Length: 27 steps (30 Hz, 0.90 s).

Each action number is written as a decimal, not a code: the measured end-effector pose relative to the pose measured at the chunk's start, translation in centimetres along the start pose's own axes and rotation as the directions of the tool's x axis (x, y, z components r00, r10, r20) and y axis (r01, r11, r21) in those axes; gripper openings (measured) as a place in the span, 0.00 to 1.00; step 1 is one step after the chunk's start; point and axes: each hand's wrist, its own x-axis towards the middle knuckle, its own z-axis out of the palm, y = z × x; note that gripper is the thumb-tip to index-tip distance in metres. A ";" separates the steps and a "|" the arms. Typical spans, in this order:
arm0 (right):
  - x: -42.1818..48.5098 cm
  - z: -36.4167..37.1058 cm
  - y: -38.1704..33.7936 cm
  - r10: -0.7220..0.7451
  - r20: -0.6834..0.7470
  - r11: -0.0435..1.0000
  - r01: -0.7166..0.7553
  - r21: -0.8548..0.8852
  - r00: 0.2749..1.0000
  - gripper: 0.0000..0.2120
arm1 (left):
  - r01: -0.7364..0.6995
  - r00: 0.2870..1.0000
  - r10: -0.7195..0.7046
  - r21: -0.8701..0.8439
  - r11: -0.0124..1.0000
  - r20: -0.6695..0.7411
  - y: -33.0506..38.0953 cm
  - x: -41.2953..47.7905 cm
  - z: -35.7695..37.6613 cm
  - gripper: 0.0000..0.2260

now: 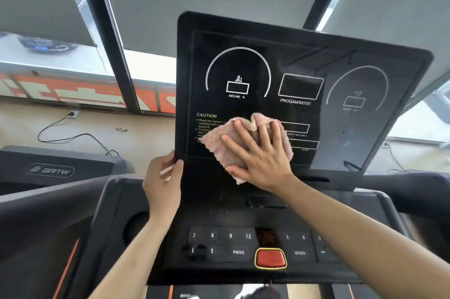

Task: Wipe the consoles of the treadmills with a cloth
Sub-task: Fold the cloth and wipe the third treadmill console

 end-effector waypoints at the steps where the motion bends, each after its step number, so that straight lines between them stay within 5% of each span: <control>1: -0.6 0.3 -0.3 -0.003 -0.003 1.000 0.003 0.010 1.000 0.36 | -0.005 1.000 0.005 0.009 1.000 0.003 0.0 -0.1 -0.1 0.10; 10: 1.3 -1.0 2.3 0.126 -0.103 0.992 -0.126 0.003 0.987 0.33 | 0.006 0.991 -0.009 0.023 1.000 0.137 0.0 -1.0 -1.2 0.18; 15: 4.9 -4.2 7.1 0.297 -0.158 0.954 -0.299 0.011 0.942 0.33 | -0.225 0.967 0.201 0.157 0.962 0.155 -0.1 -3.9 -0.5 0.23; 20: 6.6 -6.5 11.3 0.382 -0.159 0.922 -0.387 -0.002 0.910 0.34 | -0.578 0.794 0.493 0.193 0.793 0.354 0.5 -6.0 2.2 0.18; 27: 3.7 -4.6 9.9 0.479 -0.146 0.876 -0.481 0.022 0.866 0.35 | -0.765 0.639 0.487 0.429 0.480 0.596 -1.6 -6.5 4.7 0.22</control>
